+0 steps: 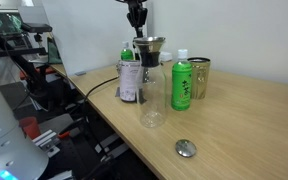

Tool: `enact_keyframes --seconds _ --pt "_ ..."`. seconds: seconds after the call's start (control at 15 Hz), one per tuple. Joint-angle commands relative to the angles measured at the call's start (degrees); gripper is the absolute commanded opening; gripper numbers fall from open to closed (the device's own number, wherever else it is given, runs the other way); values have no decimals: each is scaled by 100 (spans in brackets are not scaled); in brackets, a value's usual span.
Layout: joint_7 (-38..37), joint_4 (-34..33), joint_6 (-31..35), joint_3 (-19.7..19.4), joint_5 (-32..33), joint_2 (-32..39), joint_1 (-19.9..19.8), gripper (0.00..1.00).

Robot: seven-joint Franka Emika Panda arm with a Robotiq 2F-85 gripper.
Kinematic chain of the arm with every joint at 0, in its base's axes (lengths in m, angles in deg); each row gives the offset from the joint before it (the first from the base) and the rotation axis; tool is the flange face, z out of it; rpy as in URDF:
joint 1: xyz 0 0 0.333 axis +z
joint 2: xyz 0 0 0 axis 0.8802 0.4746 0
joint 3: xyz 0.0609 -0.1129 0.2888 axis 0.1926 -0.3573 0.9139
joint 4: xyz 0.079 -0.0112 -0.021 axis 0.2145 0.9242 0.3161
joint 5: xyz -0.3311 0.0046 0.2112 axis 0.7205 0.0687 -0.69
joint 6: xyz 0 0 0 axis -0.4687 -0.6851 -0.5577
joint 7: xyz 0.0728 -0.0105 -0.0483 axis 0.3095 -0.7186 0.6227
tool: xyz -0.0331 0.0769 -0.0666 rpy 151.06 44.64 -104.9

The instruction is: Open the white canister

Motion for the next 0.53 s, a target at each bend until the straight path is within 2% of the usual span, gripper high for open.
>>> enact_keyframes --seconds 0.0,0.47 --pt "145 -124 140 -19 112 153 56 0" --pt "204 -247 304 -26 131 187 65 0"
